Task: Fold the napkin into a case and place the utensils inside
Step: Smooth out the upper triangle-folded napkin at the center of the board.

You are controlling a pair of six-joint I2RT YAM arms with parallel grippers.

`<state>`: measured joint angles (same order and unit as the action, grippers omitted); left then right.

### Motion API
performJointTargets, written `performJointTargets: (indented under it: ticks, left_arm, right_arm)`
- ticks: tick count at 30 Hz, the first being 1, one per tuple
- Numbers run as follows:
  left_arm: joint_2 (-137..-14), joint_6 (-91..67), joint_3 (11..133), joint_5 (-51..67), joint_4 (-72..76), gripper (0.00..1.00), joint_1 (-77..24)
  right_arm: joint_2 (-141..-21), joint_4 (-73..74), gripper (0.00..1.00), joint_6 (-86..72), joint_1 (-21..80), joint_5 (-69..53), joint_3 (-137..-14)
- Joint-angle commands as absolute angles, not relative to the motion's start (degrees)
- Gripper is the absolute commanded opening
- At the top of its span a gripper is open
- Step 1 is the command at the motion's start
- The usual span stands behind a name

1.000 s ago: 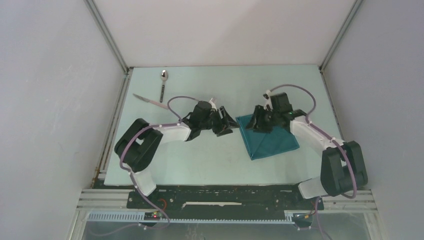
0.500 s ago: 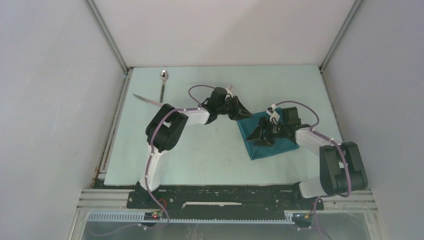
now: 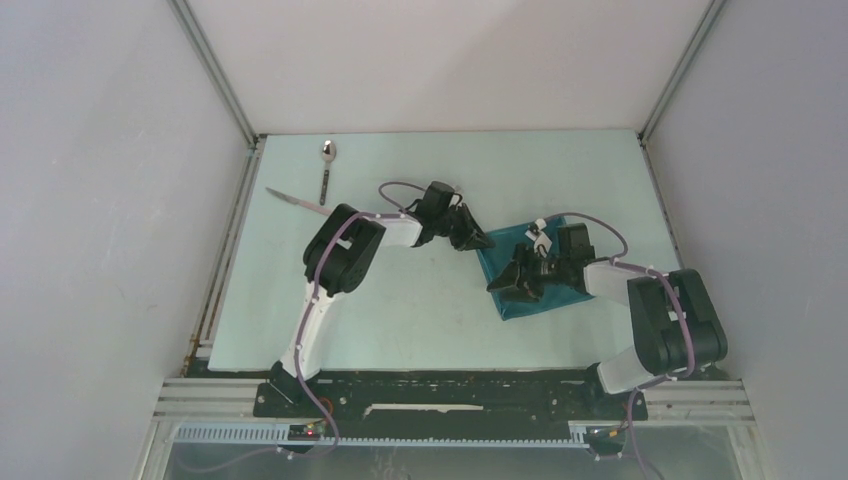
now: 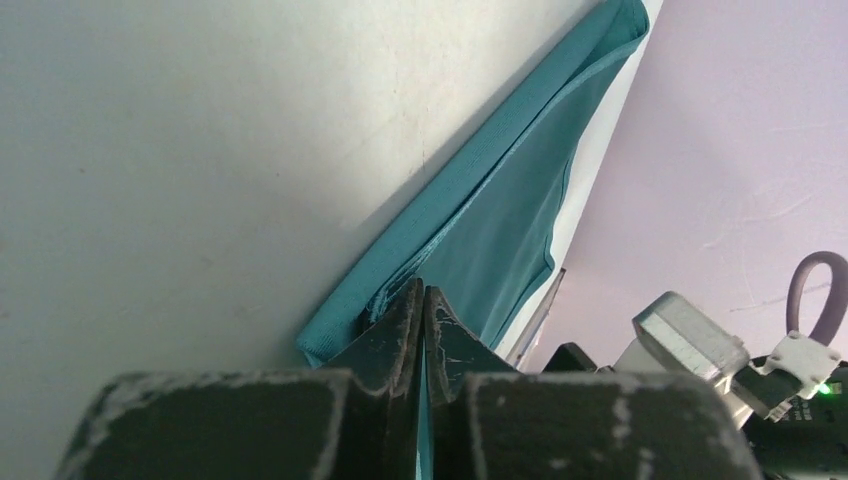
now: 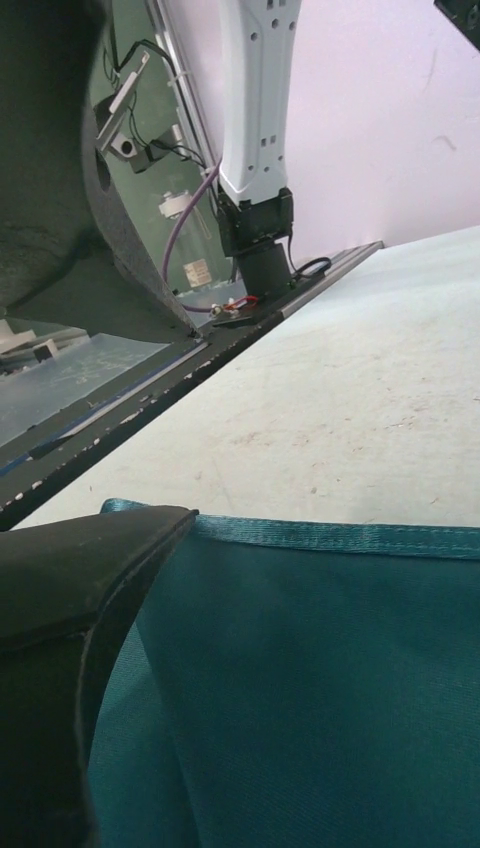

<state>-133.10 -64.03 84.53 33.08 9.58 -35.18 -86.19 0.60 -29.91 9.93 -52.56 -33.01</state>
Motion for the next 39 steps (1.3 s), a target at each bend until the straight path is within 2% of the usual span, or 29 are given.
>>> performJointTargets:
  ticks: [1,12,26,39]
  left_arm:
    - [-133.2,-63.3,85.7,30.8,7.7,0.06,-34.8]
    - [-132.6,-65.3,82.9,29.6,10.6,0.06,-34.8]
    - [-133.8,-66.9,82.2,29.7,12.4,0.04,-34.2]
    - [-133.5,-67.2,82.4,30.1,12.8,0.03,-34.2]
  right_arm:
    - [-87.1,-2.9,0.68,-30.9,11.2,-55.2,-32.5]
    - [-87.9,2.7,0.66,-28.4,12.8,-52.8,-32.4]
    - [-89.5,-2.5,0.66,-29.6,13.1,-55.5,-29.2]
    - [-81.3,-0.3,0.70,-31.7,8.7,-57.0,-29.2]
